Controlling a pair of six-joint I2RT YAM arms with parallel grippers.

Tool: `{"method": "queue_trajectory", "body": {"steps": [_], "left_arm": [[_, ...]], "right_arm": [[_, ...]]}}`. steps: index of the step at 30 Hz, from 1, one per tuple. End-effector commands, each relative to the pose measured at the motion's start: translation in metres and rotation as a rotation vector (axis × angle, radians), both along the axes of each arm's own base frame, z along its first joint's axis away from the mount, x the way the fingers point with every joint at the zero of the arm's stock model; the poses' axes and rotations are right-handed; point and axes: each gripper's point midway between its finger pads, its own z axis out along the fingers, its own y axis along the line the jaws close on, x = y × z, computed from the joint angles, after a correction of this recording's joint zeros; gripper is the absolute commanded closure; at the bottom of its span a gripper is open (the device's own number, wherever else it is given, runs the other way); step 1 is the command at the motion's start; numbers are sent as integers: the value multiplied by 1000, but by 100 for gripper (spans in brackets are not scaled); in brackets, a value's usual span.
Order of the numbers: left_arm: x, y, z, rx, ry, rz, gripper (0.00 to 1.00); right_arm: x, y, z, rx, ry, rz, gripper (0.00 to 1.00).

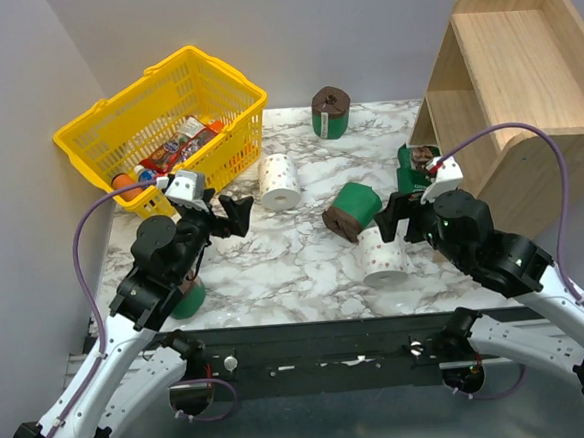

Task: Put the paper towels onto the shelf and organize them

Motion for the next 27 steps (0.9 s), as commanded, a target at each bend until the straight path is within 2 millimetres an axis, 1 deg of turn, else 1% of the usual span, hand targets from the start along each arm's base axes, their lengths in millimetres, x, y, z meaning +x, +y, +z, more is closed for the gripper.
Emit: {"method": "queue_trajectory", "body": {"steps": [1,4,6,9,10,11,13,14,15,17,18,19,21,22,23,24,26,27], "left_arm": [[-1,5,10,-18,-34,22,1],[0,4,8,-14,-30,22,1],[0,4,9,-17,-30,22,1],[1,2,6,-13,-23,17,1],[1,2,7,-12,-22,16,1],[1,1,7,-13,-20,13,1],[1,2,7,-10,-21,16,1],[1,3,7,-11,-23,19,1],[1,3,7,-11,-23,20,1],[1,3,6,-12,-24,22,1],[0,3,7,-13,-25,19,1],[0,3,6,-12,-24,20,1],[0,3,7,-13,-23,20,1],[0,3,7,-13,-23,20,1],[-1,3,7,-11,-26,22,1],[-1,3,7,-13,-25,22,1],[-2,4,10,-15,-32,20,1],[-3,3,10,-16,-32,17,1]], "right_arm": [[1,-14,-1,11,-12,-79,0],[-1,-14,-2,26,-14,-81,0],[-2,-11,-4,31,-15,-58,0],[-8,0,-5,30,-28,37,0],[-11,10,-1,36,-49,109,1],[-12,13,-5,34,-55,132,1],[-11,20,-7,22,-80,178,1],[-10,20,-10,10,-81,179,1],[-6,20,-20,-21,-63,168,1],[4,14,-29,-71,-48,107,1],[7,12,-29,-88,-40,85,1],[11,11,-44,-145,12,63,1],[10,15,-53,-191,66,87,2],[8,21,-63,-229,110,132,3],[7,23,-69,-247,125,150,4],[6,24,-74,-271,133,162,3],[7,20,-85,-373,117,150,4],[6,18,-87,-411,99,148,4]]}}
